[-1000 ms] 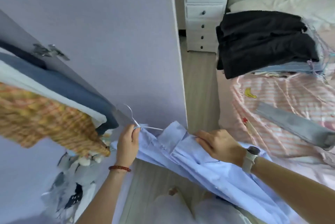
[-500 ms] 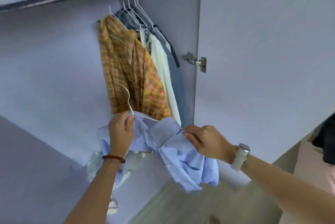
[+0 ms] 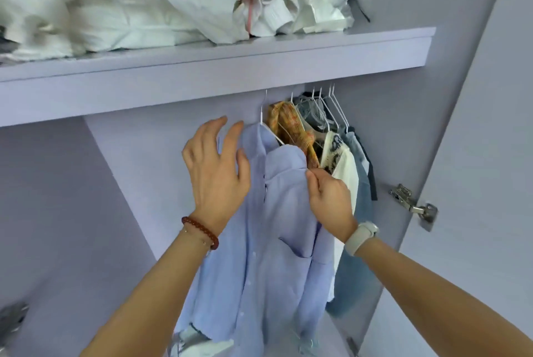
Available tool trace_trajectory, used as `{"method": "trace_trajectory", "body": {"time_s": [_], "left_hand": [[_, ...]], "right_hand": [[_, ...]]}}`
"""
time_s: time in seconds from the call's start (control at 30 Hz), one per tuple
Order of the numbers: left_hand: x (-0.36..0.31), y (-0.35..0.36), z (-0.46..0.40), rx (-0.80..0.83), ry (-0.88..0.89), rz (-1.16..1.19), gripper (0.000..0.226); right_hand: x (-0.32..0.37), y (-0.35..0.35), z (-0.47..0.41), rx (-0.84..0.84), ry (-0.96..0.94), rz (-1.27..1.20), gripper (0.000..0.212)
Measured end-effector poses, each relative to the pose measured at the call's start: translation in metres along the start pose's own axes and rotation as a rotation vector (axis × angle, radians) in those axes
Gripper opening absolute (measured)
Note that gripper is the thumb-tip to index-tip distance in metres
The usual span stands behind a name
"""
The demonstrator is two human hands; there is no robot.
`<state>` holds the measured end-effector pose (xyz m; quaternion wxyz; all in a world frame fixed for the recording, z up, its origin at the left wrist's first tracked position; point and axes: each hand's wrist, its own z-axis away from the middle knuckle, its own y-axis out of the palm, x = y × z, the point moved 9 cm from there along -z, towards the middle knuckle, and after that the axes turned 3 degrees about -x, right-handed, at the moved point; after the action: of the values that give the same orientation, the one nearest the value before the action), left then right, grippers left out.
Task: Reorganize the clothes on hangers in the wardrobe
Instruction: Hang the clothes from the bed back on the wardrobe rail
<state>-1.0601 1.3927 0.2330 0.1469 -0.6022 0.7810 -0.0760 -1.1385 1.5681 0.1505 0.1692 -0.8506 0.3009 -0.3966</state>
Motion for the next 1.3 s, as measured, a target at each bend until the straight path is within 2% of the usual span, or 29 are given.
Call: {"method": "trace_trajectory", "body": {"time_s": [0.1, 0.2, 0.37, 0.43, 0.57, 0.7, 0.8, 0.9, 0.97, 1.07, 1.17, 1.3], "left_hand": [[-0.016, -0.006, -0.03, -0.112, 0.15, -0.183, 0.044], [-0.006, 0.006, -0.045, -0.087, 0.121, -0.346, 0.057], [0.007, 0.023, -0.048, -0.103, 0.132, -0.509, 0.067], [0.009, 0.025, -0.048, -0.117, 0.153, -0.525, 0.069], [0.01, 0.027, -0.048, -0.124, 0.177, -0.543, 0.071], [0.008, 0.026, -0.049, -0.097, 0.16, -0.544, 0.071], [0.006, 0.021, -0.05, -0.061, 0.127, -0.491, 0.069], [0.002, 0.017, -0.037, -0.015, 0.028, -0.319, 0.063], [-0.006, 0.026, -0.008, 0.065, -0.035, -0.169, 0.059], [-0.028, 0.058, 0.059, 0.292, -0.099, -0.005, 0.052], [-0.074, 0.095, 0.131, 0.559, -0.092, 0.163, 0.049], [-0.173, 0.121, 0.216, 0.851, 0.069, 0.341, 0.043]], "right_hand": [[0.004, 0.009, -0.037, -0.105, 0.003, -0.028, 0.027], [0.001, 0.025, -0.06, -0.127, 0.053, 0.008, 0.029], [-0.025, 0.071, -0.077, 0.078, 0.199, 0.149, 0.033], [-0.035, 0.081, -0.075, 0.13, 0.217, 0.173, 0.034], [-0.044, 0.08, -0.075, 0.125, 0.256, 0.177, 0.033], [-0.037, 0.079, -0.073, 0.214, 0.256, 0.157, 0.031], [-0.023, 0.067, -0.055, 0.215, 0.154, 0.102, 0.039], [-0.013, 0.038, -0.023, 0.142, 0.012, 0.099, 0.045], [-0.013, 0.012, 0.003, 0.066, -0.046, 0.112, 0.043], [-0.036, -0.02, 0.053, 0.037, -0.029, 0.244, 0.041], [-0.081, -0.053, 0.118, 0.111, 0.149, 0.406, 0.043], [-0.139, -0.12, 0.229, 0.173, 0.487, 0.599, 0.048]]}}
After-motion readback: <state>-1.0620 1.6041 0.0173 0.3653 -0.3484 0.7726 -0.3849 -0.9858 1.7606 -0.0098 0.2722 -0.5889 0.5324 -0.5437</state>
